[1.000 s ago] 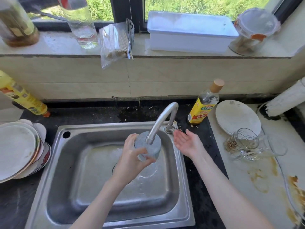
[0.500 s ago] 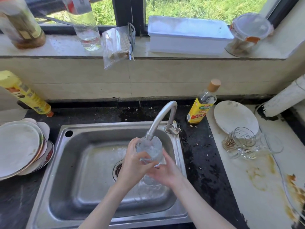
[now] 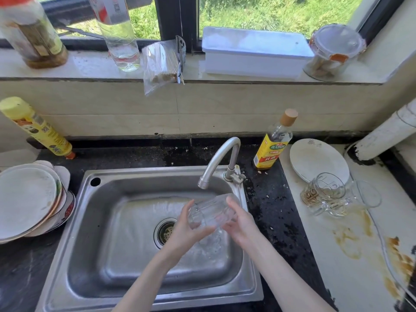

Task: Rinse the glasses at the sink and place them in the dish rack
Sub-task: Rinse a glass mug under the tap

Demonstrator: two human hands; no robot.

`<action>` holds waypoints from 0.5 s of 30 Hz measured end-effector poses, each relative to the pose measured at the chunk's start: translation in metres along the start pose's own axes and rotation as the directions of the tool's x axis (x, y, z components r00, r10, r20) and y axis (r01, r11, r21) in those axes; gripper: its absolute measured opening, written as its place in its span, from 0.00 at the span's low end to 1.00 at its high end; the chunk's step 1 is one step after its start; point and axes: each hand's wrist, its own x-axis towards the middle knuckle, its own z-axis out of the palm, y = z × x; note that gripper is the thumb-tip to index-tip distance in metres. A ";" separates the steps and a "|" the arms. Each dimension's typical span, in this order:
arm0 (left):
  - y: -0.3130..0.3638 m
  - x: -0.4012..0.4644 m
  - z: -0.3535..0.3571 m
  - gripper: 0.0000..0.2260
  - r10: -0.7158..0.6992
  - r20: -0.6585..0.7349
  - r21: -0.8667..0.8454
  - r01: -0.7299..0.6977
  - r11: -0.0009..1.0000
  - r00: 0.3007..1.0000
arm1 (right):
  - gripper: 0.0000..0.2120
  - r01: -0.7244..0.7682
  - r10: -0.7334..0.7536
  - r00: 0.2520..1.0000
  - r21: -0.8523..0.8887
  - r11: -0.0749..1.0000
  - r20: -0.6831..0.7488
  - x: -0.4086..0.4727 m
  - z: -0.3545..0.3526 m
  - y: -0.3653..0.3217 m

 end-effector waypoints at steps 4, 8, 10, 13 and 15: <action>0.000 -0.004 0.002 0.38 -0.012 0.023 -0.015 0.012 1.000 1.000 | 0.21 0.192 -0.186 0.981 -0.176 0.965 0.049 0.000 -0.003 -0.003; -0.001 -0.006 0.006 0.37 0.009 -0.008 0.209 -0.007 0.978 1.000 | 0.36 0.371 -0.356 0.926 -0.493 0.787 0.129 -0.011 0.002 -0.004; -0.002 -0.007 0.008 0.38 0.030 -0.028 0.297 -0.020 0.955 0.999 | 0.34 0.434 -0.395 0.895 -0.612 0.661 0.209 -0.014 0.002 -0.003; -0.003 -0.011 0.012 0.40 0.064 -0.036 0.360 -0.047 0.932 0.997 | 0.34 0.483 -0.435 0.862 -0.682 0.549 0.260 -0.022 0.004 0.001; -0.004 -0.015 0.015 0.41 0.116 -0.059 0.378 -0.085 0.922 0.992 | 0.35 0.496 -0.435 0.856 -0.677 0.543 0.279 -0.028 0.005 0.004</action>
